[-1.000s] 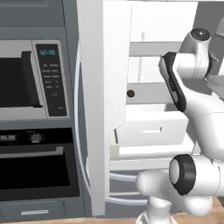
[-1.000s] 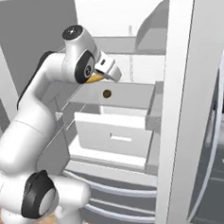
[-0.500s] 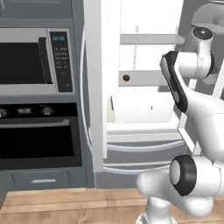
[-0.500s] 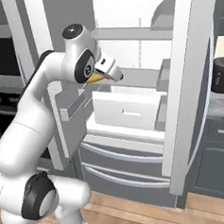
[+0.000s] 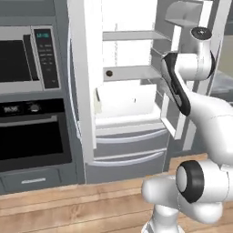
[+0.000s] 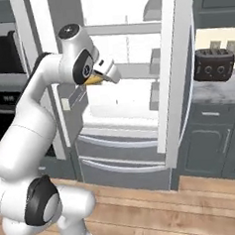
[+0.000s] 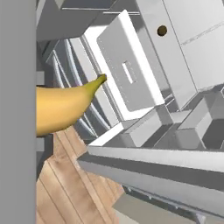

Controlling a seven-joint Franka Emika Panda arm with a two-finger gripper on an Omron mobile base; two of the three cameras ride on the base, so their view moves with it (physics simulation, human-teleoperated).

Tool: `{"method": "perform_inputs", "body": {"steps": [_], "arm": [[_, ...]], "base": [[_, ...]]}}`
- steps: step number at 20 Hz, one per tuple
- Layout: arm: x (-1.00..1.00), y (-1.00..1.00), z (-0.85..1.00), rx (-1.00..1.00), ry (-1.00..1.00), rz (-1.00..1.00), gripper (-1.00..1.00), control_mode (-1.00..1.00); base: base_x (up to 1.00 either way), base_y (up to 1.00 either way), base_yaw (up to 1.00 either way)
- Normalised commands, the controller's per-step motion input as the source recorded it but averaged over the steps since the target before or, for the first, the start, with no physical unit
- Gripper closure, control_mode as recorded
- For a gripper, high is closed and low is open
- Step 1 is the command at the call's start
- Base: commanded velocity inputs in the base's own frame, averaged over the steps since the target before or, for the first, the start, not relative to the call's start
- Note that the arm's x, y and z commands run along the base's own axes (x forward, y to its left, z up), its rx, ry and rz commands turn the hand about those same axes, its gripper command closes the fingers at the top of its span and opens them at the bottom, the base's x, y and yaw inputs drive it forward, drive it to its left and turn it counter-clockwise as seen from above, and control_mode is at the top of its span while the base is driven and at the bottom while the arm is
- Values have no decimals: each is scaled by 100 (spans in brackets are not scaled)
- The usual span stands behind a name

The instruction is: Retrieve the banana and kiwi from the fridge and place them into the bowl on the dining table.

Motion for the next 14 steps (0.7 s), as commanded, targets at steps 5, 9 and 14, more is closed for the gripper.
{"method": "perform_inputs", "body": {"steps": [5,9,14], "arm": [[0,0,0,0,0,0,100,100],[0,0,0,0,0,0,100,100],[0,0,0,0,0,0,100,100]], "base": [[-46,30,-74],[-47,30,-76],[-63,20,-76]]}}
